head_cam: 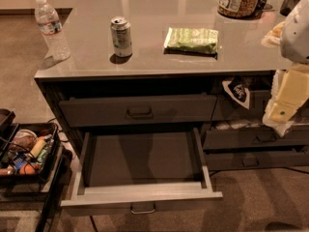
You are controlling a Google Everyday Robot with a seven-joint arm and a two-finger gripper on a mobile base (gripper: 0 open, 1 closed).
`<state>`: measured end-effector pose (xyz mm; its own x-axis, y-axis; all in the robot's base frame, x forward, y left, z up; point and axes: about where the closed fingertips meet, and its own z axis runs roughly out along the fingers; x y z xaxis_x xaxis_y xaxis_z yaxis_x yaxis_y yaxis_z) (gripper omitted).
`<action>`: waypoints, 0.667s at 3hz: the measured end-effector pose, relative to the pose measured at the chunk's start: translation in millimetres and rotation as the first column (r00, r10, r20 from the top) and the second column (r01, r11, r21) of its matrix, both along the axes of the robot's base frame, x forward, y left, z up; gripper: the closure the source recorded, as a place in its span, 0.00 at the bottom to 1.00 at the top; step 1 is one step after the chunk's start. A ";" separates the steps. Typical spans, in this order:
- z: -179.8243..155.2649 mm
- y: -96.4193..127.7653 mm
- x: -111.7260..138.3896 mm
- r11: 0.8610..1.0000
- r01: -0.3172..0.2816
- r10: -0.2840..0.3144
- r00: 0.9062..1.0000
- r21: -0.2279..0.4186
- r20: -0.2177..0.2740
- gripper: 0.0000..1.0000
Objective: Close middle drawer
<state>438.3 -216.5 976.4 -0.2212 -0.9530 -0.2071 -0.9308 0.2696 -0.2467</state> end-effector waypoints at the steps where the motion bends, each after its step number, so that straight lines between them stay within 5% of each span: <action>1: 0.0 0.0 0.0 1.000 0.000 0.000 1.000 0.000 0.000 0.00; 2: -5.2 -4.0 -4.7 1.000 -0.010 0.010 1.000 0.023 0.018 0.00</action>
Offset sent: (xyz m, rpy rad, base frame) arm -0.0121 -0.0119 -0.0171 0.0567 -0.0249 0.0238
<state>433.6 -220.5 971.3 -0.2075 -0.9500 -0.2332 -0.9289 0.2661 -0.2575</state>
